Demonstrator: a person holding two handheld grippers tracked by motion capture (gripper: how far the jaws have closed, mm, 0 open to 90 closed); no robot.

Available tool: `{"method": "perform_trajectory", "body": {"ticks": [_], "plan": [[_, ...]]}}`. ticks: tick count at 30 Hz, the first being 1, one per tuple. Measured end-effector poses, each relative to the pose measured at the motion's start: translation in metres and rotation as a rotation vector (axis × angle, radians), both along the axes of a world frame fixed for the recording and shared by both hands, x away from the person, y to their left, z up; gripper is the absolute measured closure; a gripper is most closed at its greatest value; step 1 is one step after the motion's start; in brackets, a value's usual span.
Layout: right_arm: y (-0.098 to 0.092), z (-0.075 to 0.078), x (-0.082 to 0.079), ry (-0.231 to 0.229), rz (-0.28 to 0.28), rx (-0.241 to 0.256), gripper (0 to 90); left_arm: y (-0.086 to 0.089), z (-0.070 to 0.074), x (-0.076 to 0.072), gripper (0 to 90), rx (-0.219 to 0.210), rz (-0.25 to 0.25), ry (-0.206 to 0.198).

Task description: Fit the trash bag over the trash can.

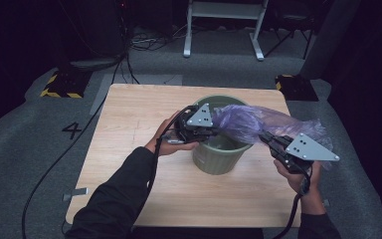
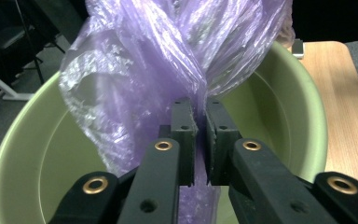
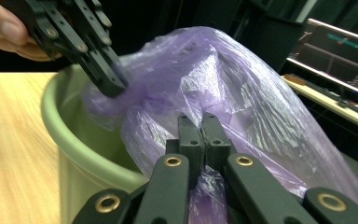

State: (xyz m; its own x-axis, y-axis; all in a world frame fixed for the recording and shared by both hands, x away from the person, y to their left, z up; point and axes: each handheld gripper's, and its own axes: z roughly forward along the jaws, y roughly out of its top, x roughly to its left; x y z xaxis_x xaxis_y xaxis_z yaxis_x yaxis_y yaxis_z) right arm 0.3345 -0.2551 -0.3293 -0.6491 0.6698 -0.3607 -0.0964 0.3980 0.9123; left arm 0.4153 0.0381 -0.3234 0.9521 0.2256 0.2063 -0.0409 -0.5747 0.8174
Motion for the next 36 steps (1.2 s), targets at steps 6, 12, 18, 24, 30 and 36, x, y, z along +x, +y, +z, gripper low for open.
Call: {"method": "perform_trajectory", "body": {"ticks": [6, 12, 18, 24, 30, 36], "plan": [[0.014, 0.004, 0.005, 0.015, 0.01, -0.008, 89.8, -0.007, -0.006, -0.003, 83.3, 0.068, -0.033, -0.004], [0.02, 0.003, 0.006, 0.032, 0.023, -0.044, 89.5, -0.005, -0.005, -0.007, 62.1, 0.054, 0.0, -0.017], [0.022, 0.001, 0.006, 0.039, 0.039, -0.06, 89.6, 0.009, 0.005, -0.009, 34.8, -0.094, 0.077, -0.041], [0.027, 0.001, 0.004, 0.043, 0.064, -0.074, 89.6, 0.005, 0.012, -0.011, 23.4, -0.156, 0.079, -0.058], [0.031, 0.006, -0.002, 0.036, 0.092, -0.07, 88.8, -0.013, 0.009, -0.015, 50.2, -0.033, 0.034, -0.097], [0.031, 0.006, -0.006, 0.03, 0.089, -0.062, 84.2, -0.014, 0.009, -0.016, 89.8, 0.014, 0.034, -0.136]]}}
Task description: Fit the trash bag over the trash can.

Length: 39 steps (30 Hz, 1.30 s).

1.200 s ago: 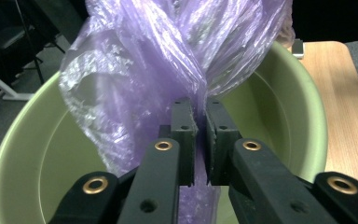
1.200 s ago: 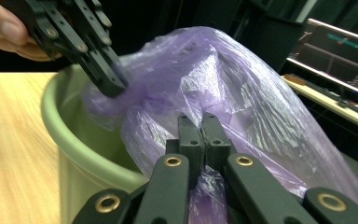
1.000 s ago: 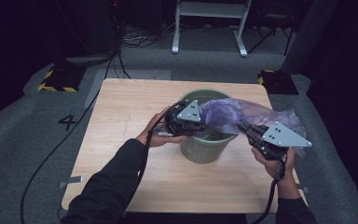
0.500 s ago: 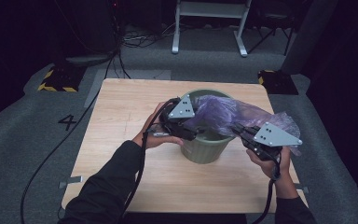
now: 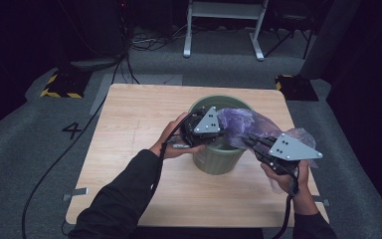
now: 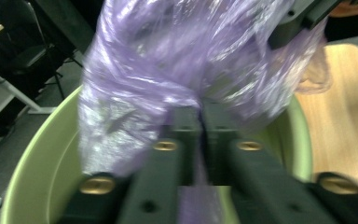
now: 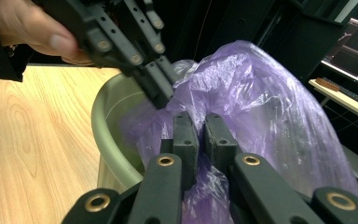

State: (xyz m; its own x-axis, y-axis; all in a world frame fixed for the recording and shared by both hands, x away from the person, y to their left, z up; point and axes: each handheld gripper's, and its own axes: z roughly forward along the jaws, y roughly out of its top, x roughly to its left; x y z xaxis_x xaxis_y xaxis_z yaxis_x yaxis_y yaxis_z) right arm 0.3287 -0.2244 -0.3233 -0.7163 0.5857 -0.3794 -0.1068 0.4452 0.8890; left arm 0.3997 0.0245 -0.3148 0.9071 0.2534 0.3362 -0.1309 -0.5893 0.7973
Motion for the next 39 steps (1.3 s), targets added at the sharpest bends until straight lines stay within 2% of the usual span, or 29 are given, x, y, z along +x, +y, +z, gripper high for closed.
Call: {"method": "perform_trajectory", "body": {"ticks": [3, 6, 10, 19, 24, 27, 28, 30, 32, 34, 35, 37, 39], "plan": [[-0.003, 0.0, -0.002, -0.012, -0.013, 0.018, 73.3, 0.003, -0.001, 0.003, 90.0, 0.017, 0.016, 0.006], [-0.006, -0.001, -0.004, -0.008, -0.05, 0.037, 55.9, 0.009, -0.003, 0.006, 90.0, 0.019, 0.027, 0.016], [-0.015, -0.005, -0.01, -0.005, -0.08, 0.056, 41.6, 0.015, -0.007, 0.01, 90.0, 0.027, 0.041, 0.021], [-0.04, -0.016, -0.025, 0.016, -0.129, 0.049, 31.0, 0.029, -0.012, 0.02, 90.0, 0.006, 0.076, 0.05], [-0.056, -0.025, -0.036, 0.038, -0.191, 0.042, 27.8, 0.035, -0.015, 0.026, 90.0, -0.002, 0.089, 0.066], [-0.061, -0.034, -0.039, 0.058, -0.202, 0.03, 29.5, 0.036, -0.017, 0.029, 90.0, -0.007, 0.098, 0.076], [-0.062, -0.038, -0.038, 0.07, -0.206, 0.018, 32.4, 0.036, -0.018, 0.03, 90.0, -0.013, 0.098, 0.082], [-0.063, -0.044, -0.036, 0.074, -0.193, -0.011, 56.8, 0.034, -0.019, 0.034, 90.0, -0.002, 0.099, 0.082], [-0.062, -0.046, -0.031, 0.064, -0.176, -0.019, 73.9, 0.032, -0.019, 0.038, 90.0, 0.008, 0.11, 0.09], [-0.061, -0.047, -0.027, 0.05, -0.17, -0.015, 82.9, 0.032, -0.017, 0.039, 89.5, -0.017, 0.105, 0.098], [-0.059, -0.046, -0.024, 0.041, -0.162, -0.009, 86.5, 0.033, -0.017, 0.039, 87.4, -0.031, 0.099, 0.105], [-0.056, -0.044, -0.022, 0.027, -0.164, -0.016, 88.0, 0.035, -0.017, 0.038, 80.1, -0.042, 0.099, 0.112], [-0.055, -0.039, -0.021, 0.003, -0.164, -0.01, 88.8, 0.038, -0.018, 0.038, 77.3, -0.057, 0.09, 0.116]]}}
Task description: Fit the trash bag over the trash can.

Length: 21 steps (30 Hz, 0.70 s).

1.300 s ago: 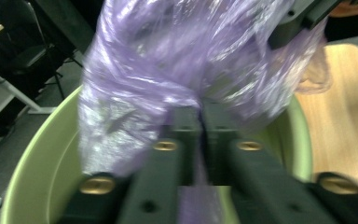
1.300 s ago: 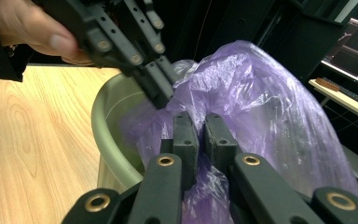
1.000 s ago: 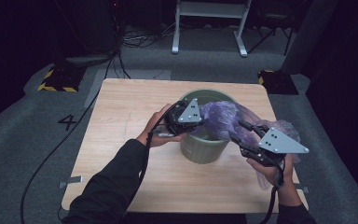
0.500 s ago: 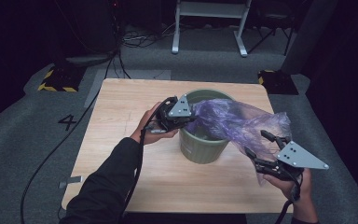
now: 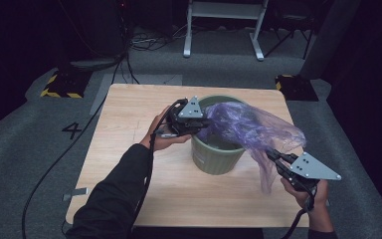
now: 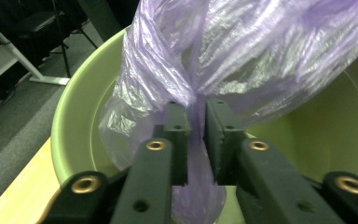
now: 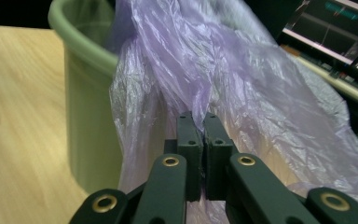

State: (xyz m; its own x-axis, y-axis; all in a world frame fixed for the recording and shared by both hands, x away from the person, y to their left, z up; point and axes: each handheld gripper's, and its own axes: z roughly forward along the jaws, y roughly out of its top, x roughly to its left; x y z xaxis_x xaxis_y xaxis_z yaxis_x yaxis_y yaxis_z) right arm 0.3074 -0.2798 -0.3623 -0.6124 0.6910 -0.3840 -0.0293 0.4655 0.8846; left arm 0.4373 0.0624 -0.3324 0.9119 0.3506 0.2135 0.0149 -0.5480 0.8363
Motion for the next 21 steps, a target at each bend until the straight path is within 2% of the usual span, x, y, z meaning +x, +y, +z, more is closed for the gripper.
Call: {"method": "perform_trajectory", "body": {"ticks": [2, 4, 5, 7, 10, 13, 18, 21], "plan": [[0.0, 0.005, 0.0, -0.015, -0.002, -0.002, 89.0, 0.004, 0.0, -0.001, 64.6, -0.029, 0.011, 0.017], [0.0, 0.011, -0.001, -0.037, -0.021, -0.022, 89.0, 0.007, 0.002, -0.002, 57.9, -0.053, 0.0, 0.038], [-0.001, 0.014, -0.002, -0.047, -0.022, -0.028, 89.1, 0.008, 0.003, -0.003, 51.8, -0.065, 0.005, 0.043], [-0.004, 0.018, -0.002, -0.056, -0.031, -0.021, 89.1, 0.009, 0.007, -0.005, 38.0, -0.086, 0.034, 0.045], [-0.01, 0.022, -0.003, -0.065, -0.047, -0.018, 89.2, 0.013, 0.012, -0.011, 28.2, -0.141, 0.029, 0.043], [-0.018, 0.023, -0.004, -0.071, -0.069, -0.012, 89.2, 0.012, 0.018, -0.017, 25.8, -0.174, 0.013, 0.042], [-0.024, 0.026, -0.007, -0.074, -0.074, 0.007, 89.0, -0.004, 0.023, -0.029, 25.1, -0.163, -0.034, 0.018], [-0.017, 0.028, -0.006, -0.08, -0.064, -0.015, 88.8, -0.017, 0.026, -0.036, 24.7, -0.15, -0.073, 0.005]]}}
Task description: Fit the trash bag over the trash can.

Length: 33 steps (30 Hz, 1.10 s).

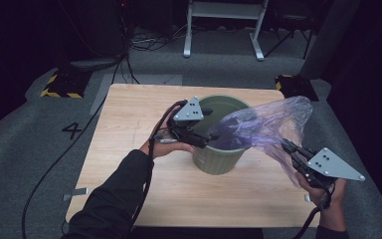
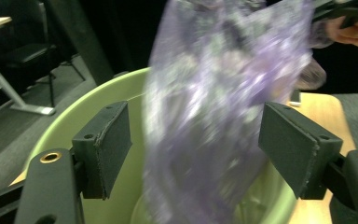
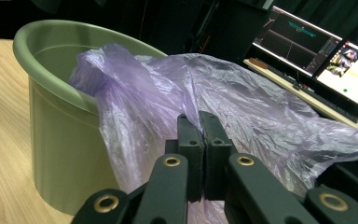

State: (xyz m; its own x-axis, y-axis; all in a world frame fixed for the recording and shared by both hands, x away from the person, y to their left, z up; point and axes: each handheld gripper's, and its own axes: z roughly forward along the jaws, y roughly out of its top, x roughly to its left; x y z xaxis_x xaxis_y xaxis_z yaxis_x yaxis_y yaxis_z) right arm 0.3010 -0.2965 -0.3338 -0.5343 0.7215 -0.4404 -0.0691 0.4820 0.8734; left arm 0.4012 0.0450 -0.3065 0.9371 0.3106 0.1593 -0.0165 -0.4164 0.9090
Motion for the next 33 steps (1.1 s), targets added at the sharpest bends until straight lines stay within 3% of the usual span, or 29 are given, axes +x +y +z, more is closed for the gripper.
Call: {"method": "perform_trajectory", "body": {"ticks": [8, 11, 15, 16, 20, 26, 29, 33], "plan": [[0.031, 0.014, 0.003, -0.016, 0.087, -0.03, 88.8, -0.035, 0.002, -0.016, 27.1, 0.029, -0.076, -0.033], [0.045, 0.018, 0.002, -0.015, 0.136, -0.041, 88.6, -0.045, 0.001, -0.022, 43.6, 0.078, -0.066, -0.082], [0.057, 0.02, -0.001, -0.009, 0.179, -0.042, 86.7, -0.048, -0.004, -0.024, 72.6, 0.133, -0.08, -0.119], [0.06, 0.02, -0.001, -0.009, 0.186, -0.046, 86.1, -0.047, -0.005, -0.025, 77.6, 0.141, -0.073, -0.133], [0.064, 0.017, -0.004, 0.0, 0.204, -0.045, 80.3, -0.037, -0.007, -0.023, 87.3, 0.122, -0.101, -0.107], [0.063, 0.014, -0.007, 0.02, 0.186, -0.035, 55.0, -0.018, -0.009, -0.021, 88.6, 0.112, -0.071, -0.105], [0.06, 0.015, -0.01, 0.034, 0.183, 0.003, 41.1, -0.009, -0.011, -0.019, 88.6, 0.105, -0.056, -0.1], [0.053, 0.016, -0.015, 0.047, 0.207, 0.058, 34.3, 0.004, -0.015, -0.016, 88.6, 0.097, -0.044, -0.089]]}}
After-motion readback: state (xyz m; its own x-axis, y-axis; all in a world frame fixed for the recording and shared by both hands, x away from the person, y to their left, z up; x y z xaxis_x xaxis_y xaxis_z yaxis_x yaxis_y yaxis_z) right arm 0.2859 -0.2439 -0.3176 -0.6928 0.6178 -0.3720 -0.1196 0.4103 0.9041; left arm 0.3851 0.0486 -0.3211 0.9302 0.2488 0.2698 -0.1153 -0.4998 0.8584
